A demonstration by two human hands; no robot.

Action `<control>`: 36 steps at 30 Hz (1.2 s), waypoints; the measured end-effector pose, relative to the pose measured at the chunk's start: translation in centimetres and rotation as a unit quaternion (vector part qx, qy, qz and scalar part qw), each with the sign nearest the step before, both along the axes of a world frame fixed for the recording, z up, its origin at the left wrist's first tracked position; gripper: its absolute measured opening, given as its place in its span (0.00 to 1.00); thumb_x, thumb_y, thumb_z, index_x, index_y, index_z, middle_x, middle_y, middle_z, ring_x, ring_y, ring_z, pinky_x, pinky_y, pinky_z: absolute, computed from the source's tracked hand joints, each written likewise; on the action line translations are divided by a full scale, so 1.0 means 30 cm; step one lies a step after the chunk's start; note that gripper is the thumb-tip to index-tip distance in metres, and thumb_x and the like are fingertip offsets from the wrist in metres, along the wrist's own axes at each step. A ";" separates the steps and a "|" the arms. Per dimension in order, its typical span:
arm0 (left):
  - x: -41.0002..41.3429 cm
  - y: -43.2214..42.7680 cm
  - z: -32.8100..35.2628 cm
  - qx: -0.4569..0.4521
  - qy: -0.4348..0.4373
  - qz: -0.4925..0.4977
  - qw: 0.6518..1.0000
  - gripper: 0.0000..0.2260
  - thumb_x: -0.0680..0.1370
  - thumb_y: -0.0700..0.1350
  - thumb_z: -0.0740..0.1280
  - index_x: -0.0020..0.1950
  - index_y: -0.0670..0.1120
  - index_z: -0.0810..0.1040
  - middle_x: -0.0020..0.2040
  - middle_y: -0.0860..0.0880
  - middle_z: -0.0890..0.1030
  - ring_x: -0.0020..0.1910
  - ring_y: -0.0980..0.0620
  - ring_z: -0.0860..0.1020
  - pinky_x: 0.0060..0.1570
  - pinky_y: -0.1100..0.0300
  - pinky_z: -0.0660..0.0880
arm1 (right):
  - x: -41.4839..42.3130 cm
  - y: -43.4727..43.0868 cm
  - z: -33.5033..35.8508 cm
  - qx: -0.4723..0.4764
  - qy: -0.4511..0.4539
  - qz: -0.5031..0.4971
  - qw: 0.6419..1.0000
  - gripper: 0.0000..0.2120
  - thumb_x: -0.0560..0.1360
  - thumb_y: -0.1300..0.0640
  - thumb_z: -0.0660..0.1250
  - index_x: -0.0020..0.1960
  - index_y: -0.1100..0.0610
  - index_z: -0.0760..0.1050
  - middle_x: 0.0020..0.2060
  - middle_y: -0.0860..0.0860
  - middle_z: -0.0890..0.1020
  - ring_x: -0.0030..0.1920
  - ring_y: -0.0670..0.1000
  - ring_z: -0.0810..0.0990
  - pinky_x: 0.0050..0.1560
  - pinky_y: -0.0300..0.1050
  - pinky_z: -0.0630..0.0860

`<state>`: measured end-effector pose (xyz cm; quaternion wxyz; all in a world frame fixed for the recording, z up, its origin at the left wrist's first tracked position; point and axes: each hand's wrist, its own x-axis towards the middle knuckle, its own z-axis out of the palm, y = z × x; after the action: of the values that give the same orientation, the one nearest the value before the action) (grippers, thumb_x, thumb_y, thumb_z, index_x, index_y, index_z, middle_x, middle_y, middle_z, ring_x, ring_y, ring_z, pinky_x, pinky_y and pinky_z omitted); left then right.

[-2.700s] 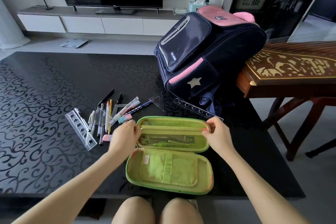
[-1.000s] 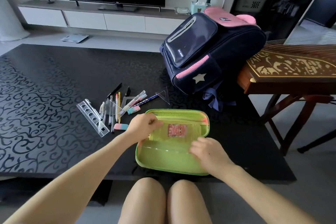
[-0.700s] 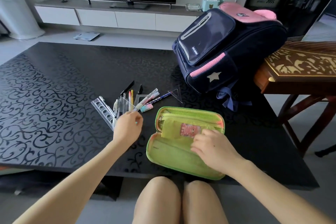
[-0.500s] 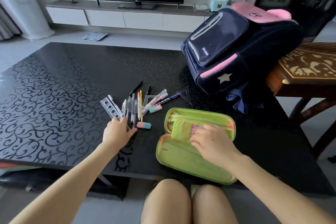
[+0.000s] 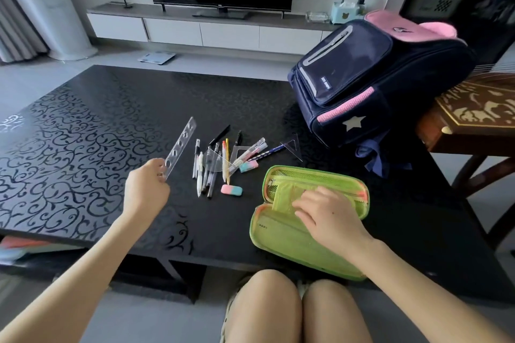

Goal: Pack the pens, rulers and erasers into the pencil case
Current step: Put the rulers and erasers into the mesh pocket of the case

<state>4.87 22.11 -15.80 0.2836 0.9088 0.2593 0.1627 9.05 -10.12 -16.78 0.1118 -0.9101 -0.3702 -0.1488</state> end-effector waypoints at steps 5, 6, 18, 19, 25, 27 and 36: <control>-0.053 -0.132 0.096 -0.028 -0.020 -0.212 0.977 0.15 0.73 0.29 0.66 0.54 0.45 0.81 0.40 0.58 0.83 0.40 0.62 0.81 0.40 0.81 0.69 | -0.009 -0.014 0.061 0.029 -0.024 -0.031 0.999 0.25 0.75 0.46 0.60 0.70 0.53 0.65 0.60 0.53 0.78 0.57 0.54 0.76 0.55 0.49 0.76; -0.053 -0.164 0.098 -0.054 0.000 -0.254 0.966 0.15 0.73 0.29 0.67 0.54 0.46 0.82 0.39 0.61 0.83 0.39 0.64 0.81 0.40 0.80 0.71 | -0.013 -0.021 0.068 0.017 -0.029 -0.036 0.999 0.25 0.76 0.44 0.57 0.70 0.53 0.64 0.60 0.54 0.77 0.58 0.54 0.75 0.55 0.50 0.76; 0.087 -0.448 -0.158 -0.032 0.141 -0.423 0.895 0.19 0.73 0.29 0.59 0.54 0.46 0.82 0.46 0.51 0.82 0.48 0.54 0.79 0.49 0.70 0.71 | -0.033 -0.189 -0.047 -0.062 0.246 -0.106 0.961 0.07 0.74 0.50 0.66 0.48 0.50 0.81 0.44 0.43 0.82 0.44 0.44 0.73 0.62 0.43 0.66; 0.089 -0.457 -0.168 0.016 0.133 -0.440 0.888 0.17 0.74 0.31 0.60 0.54 0.46 0.82 0.48 0.51 0.82 0.51 0.52 0.77 0.51 0.67 0.70 | -0.035 -0.185 -0.057 -0.080 0.248 -0.106 0.960 0.07 0.75 0.51 0.66 0.48 0.50 0.81 0.45 0.44 0.83 0.46 0.46 0.75 0.62 0.44 0.66; 0.089 -0.424 -0.178 0.208 -0.004 -0.439 0.874 0.08 0.66 0.39 0.72 0.39 0.52 0.84 0.37 0.50 0.79 0.38 0.47 0.76 0.37 0.56 0.73 | -0.001 -0.116 -0.028 -0.139 0.231 -0.061 0.961 0.07 0.76 0.53 0.65 0.48 0.52 0.81 0.46 0.46 0.83 0.50 0.48 0.77 0.65 0.44 0.64; 0.113 -0.374 -0.172 0.142 -0.014 -0.333 0.932 0.06 0.71 0.39 0.68 0.43 0.48 0.84 0.41 0.48 0.79 0.43 0.46 0.76 0.41 0.53 0.73 | 0.042 -0.066 0.011 -0.073 0.229 -0.063 0.969 0.07 0.75 0.53 0.65 0.47 0.51 0.82 0.44 0.44 0.84 0.45 0.44 0.77 0.58 0.42 0.71; 0.307 -0.111 -0.215 0.214 0.074 -0.183 0.957 0.20 0.69 0.42 0.69 0.61 0.44 0.76 0.61 0.45 0.77 0.64 0.43 0.70 0.64 0.51 0.64 | 0.436 0.223 -0.011 0.013 0.205 -0.221 0.953 0.12 0.76 0.53 0.63 0.55 0.57 0.76 0.53 0.54 0.81 0.55 0.57 0.77 0.51 0.48 0.74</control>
<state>14.08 18.77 -22.26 0.0871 0.9896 0.0674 0.0923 22.13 -3.45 -17.10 0.1614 -0.9785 -0.1273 0.0157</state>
